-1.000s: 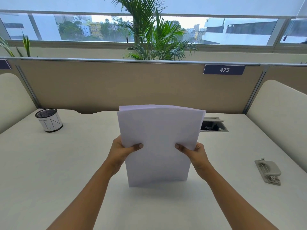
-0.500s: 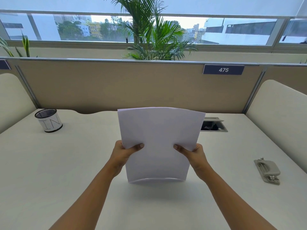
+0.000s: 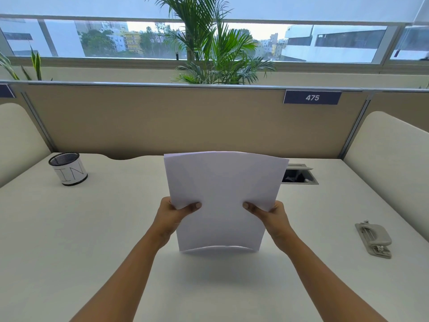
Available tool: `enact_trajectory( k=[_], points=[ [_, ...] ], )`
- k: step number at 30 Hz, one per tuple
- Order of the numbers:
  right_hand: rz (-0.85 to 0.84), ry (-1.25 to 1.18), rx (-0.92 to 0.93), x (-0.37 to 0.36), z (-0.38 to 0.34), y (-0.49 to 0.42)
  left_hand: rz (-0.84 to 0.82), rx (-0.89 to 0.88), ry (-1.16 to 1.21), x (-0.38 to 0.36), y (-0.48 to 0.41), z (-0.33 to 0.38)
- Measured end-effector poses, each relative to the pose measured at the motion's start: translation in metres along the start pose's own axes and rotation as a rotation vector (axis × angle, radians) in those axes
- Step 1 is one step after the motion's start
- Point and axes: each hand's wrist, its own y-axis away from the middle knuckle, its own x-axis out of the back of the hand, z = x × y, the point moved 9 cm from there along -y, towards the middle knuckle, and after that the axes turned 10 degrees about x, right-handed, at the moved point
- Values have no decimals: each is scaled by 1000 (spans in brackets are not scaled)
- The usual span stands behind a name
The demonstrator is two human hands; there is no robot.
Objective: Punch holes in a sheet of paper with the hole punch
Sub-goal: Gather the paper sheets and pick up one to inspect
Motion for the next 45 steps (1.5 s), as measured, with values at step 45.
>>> enact_trajectory(
  k=[45],
  points=[
    [25, 39, -29, 0, 17, 8, 41, 59, 18, -1, -6, -27]
  ],
)
